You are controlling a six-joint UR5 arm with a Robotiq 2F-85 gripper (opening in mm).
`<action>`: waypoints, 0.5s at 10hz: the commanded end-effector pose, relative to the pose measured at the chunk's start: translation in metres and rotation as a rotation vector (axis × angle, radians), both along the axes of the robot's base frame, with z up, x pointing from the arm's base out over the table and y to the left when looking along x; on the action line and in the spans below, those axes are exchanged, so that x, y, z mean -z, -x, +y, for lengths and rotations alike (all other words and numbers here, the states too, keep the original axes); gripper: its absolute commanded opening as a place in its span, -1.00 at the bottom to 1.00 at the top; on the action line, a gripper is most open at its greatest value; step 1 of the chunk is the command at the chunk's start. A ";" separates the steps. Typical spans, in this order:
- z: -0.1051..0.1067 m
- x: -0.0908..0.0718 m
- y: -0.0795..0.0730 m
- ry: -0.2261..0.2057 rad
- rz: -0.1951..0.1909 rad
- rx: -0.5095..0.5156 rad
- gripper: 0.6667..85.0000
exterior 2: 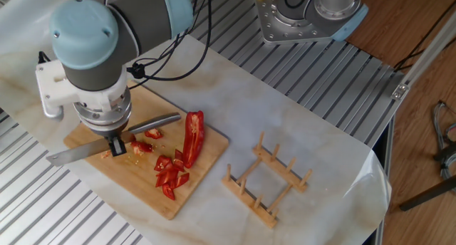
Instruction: Chop the chili peppers
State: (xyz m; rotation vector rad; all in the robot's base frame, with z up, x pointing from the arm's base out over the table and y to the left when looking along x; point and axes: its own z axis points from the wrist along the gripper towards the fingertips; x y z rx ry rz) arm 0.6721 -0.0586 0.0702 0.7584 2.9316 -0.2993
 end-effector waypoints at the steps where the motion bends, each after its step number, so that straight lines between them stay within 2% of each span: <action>1: 0.012 -0.003 -0.012 -0.011 -0.009 0.022 -0.98; 5: 0.027 -0.002 -0.026 -0.017 -0.011 0.026 -0.98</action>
